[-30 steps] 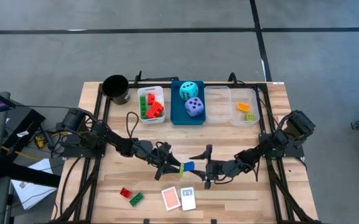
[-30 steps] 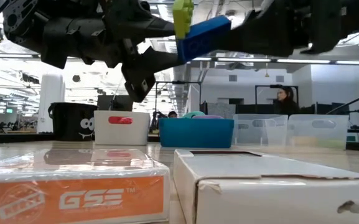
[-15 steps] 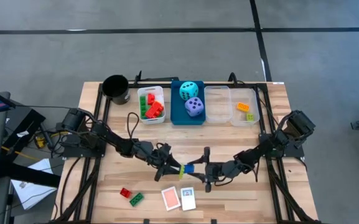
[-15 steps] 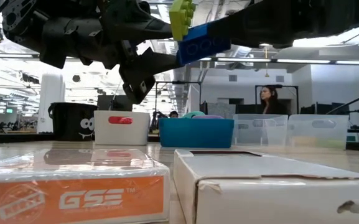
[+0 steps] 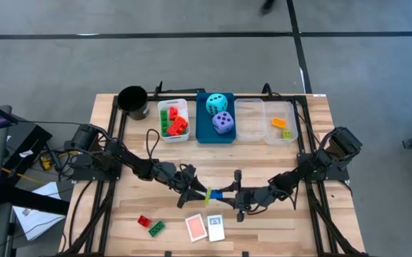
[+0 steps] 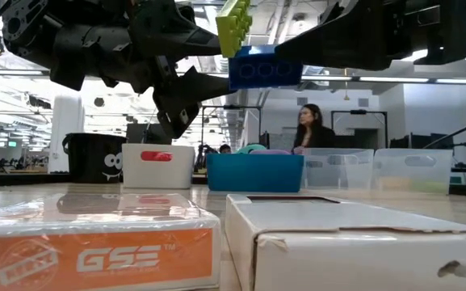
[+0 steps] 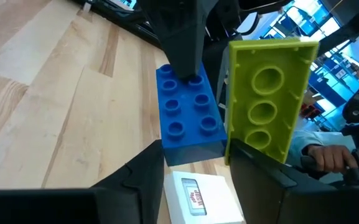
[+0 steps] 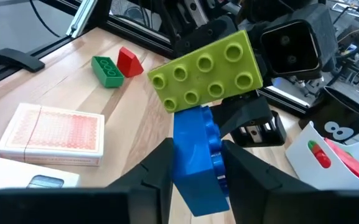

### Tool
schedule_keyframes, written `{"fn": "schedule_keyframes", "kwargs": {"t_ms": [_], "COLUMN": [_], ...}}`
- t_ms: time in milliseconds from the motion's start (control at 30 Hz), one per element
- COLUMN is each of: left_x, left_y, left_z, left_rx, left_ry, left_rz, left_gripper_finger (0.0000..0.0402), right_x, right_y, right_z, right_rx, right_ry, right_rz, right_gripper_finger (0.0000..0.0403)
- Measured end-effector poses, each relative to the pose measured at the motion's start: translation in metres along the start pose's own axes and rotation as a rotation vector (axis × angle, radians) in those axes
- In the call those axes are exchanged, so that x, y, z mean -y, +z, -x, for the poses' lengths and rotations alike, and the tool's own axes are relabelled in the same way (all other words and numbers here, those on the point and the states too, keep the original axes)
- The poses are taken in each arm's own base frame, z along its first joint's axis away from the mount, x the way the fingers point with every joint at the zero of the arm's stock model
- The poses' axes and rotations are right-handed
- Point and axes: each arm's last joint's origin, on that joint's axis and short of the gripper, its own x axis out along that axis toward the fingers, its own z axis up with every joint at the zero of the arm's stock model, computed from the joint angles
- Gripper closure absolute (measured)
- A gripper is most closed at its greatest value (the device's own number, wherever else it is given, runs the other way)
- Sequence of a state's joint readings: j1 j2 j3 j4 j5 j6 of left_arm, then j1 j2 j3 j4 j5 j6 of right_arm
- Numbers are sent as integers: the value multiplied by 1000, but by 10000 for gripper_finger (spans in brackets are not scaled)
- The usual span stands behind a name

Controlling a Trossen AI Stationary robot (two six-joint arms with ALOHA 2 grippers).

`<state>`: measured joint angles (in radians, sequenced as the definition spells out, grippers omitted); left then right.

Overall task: Pick & Place Toys
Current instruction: Put the small blue game piece into the right transparent bin

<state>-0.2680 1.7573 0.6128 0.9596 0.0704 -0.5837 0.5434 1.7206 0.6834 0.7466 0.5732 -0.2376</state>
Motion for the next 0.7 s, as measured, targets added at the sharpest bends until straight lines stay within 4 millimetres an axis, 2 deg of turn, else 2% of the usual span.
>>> {"fn": "schedule_keyframes", "kwargs": {"t_ms": [267, 700], "left_x": [1, 0], "left_y": [1, 1], "left_z": [0, 0], "left_rx": [16, 13], "left_ry": [1, 4], "left_rz": [-11, -7], "left_gripper_finger": [204, 159], "right_x": [1, 0], "right_y": [0, -5], "right_z": [0, 0], "right_rx": [-6, -49], "right_ry": [-5, -13], "right_rz": [-18, 12], "right_gripper_finger": [296, 293]}}
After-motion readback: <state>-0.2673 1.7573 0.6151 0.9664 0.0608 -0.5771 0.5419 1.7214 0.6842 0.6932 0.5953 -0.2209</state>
